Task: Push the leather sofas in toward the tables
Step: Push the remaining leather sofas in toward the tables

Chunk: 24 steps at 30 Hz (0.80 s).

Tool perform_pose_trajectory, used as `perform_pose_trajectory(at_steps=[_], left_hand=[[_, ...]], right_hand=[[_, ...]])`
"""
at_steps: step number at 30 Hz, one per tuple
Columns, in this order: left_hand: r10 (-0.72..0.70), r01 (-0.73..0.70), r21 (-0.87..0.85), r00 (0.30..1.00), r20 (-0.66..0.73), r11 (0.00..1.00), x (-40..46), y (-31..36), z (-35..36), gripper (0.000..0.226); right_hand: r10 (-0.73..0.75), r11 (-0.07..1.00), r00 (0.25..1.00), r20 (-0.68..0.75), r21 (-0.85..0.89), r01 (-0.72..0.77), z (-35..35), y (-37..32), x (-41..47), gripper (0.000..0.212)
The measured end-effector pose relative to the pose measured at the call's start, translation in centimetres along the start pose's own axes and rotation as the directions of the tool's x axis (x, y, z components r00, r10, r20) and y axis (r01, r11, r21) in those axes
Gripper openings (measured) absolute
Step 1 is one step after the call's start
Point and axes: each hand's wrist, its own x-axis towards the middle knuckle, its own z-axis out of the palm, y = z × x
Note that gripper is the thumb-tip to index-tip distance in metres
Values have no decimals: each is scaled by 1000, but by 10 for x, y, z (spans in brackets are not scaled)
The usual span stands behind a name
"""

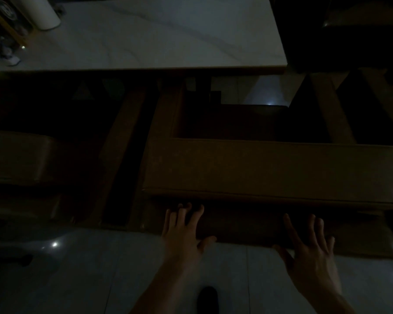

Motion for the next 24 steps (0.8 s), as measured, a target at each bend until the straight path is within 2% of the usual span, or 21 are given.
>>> perform_pose_trajectory(at_steps=[2, 5, 9, 14, 24], left_hand=[[-9, 10, -20, 1000, 28, 1000, 1, -1, 0, 83], [-14, 13, 5, 997, 74, 1000, 2, 1, -4, 83], [-14, 13, 11, 997, 75, 1000, 1, 4, -9, 81], [-47, 27, 91, 975, 218, 996, 3, 9, -26, 84], [-22, 22, 4, 882, 471, 1000, 13, 7, -64, 85]], right_hand=[[19, 999, 998, 56, -51, -16, -1, -2, 0, 84], [15, 998, 1000, 18, -59, -14, -4, -3, 1, 82], [26, 993, 995, 97, -116, -15, -13, -4, 3, 80], [33, 992, 984, 173, -126, -11, -26, -8, 3, 79], [4, 1000, 946, 325, -18, 2, -65, 0, -1, 88]])
